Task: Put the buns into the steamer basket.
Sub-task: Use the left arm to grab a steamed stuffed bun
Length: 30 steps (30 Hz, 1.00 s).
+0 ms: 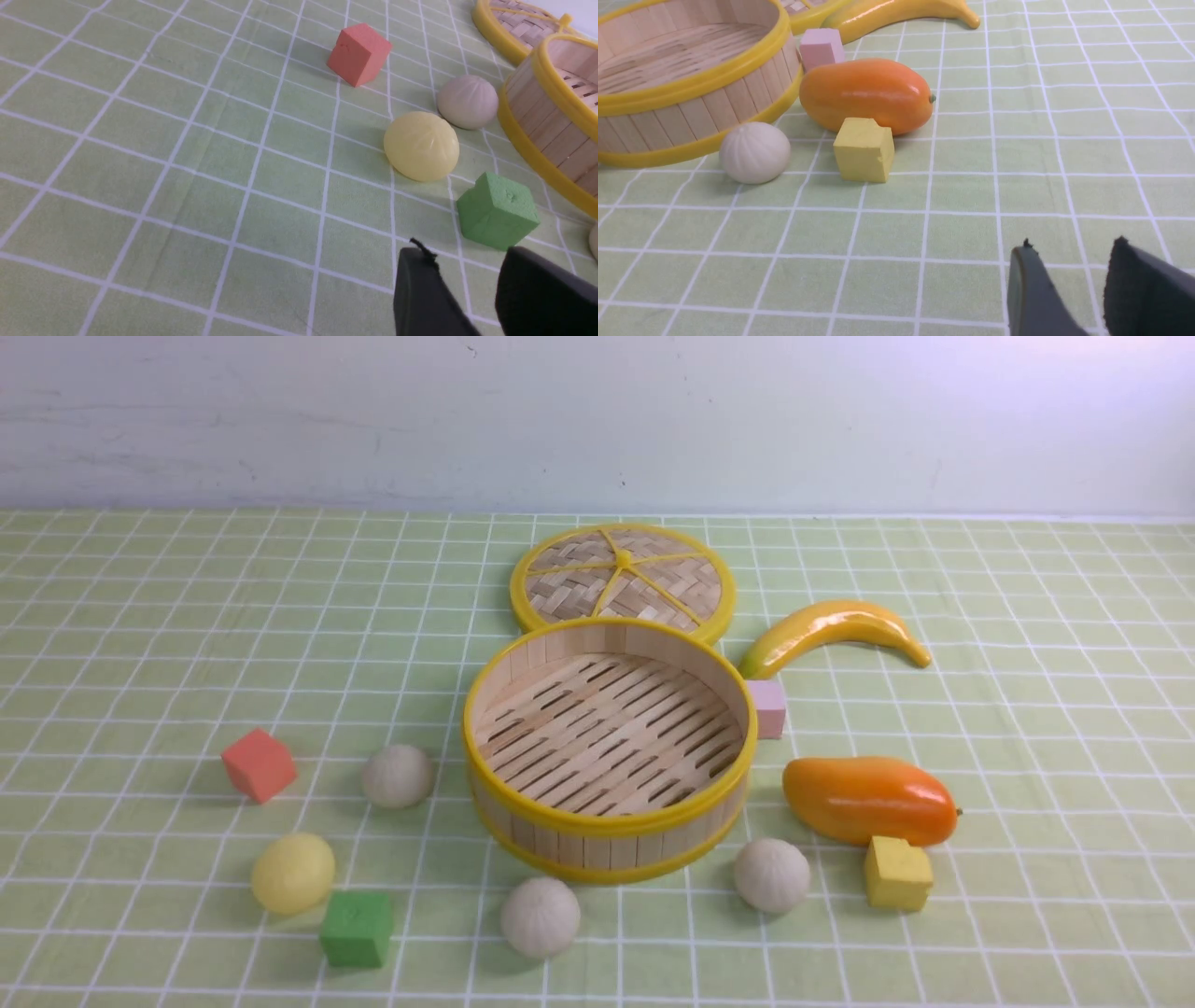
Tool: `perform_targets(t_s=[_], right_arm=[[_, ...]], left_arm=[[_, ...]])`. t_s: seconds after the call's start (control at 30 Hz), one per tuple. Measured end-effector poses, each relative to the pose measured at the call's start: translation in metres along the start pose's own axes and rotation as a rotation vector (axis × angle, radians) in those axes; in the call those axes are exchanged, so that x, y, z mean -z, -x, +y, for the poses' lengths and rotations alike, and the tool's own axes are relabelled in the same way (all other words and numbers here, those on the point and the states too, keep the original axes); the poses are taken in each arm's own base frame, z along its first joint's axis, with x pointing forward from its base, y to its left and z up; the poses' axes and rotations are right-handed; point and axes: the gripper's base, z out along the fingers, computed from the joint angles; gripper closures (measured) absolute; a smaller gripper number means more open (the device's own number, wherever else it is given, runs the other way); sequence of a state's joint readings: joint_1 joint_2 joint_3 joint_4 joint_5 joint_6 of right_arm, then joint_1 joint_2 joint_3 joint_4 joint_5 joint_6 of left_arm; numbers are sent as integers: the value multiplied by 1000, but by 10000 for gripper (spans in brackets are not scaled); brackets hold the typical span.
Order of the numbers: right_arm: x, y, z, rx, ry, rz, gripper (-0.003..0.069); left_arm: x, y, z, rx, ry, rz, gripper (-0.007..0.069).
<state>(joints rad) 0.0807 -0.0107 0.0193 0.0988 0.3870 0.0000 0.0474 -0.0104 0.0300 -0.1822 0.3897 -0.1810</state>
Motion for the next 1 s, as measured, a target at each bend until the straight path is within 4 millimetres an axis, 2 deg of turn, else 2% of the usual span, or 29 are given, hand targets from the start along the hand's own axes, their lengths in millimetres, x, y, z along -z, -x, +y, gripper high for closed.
perform_targets(t_s=[0.37, 0.43, 0.5, 0.53, 0.57, 0.6, 0.63, 0.73, 0.8, 0.83, 0.9, 1.0], right_arm=[[0, 0, 0, 0, 0, 0, 420], [0, 0, 0, 0, 0, 0, 420], [0, 0, 0, 0, 0, 0, 420], [0, 0, 0, 0, 0, 0, 420], [0, 0, 0, 0, 0, 0, 420], [0, 0, 0, 0, 0, 0, 420], [0, 0, 0, 0, 0, 0, 420], [0, 0, 0, 0, 0, 0, 420], [0, 0, 0, 0, 0, 0, 420], [0, 0, 0, 0, 0, 0, 420], [0, 0, 0, 0, 0, 0, 420], [0, 0, 0, 0, 0, 0, 420]], left_arm=[[0, 2, -1, 30, -12, -20, 386], [0, 5, -4, 136, -45, -49, 386], [1, 10, -8, 352, -106, -96, 386], [1, 11, -9, 400, -118, -106, 386], [2, 17, -10, 582, -166, -146, 386], [2, 17, -10, 602, -171, -151, 386], [3, 23, -10, 731, -205, -203, 386], [5, 30, -8, 794, -221, -275, 390], [15, 45, -18, 800, -279, -275, 405], [16, 47, -20, 796, -285, -272, 408], [35, 71, -37, 695, -364, -253, 431], [54, 99, -58, 515, -391, -183, 470]])
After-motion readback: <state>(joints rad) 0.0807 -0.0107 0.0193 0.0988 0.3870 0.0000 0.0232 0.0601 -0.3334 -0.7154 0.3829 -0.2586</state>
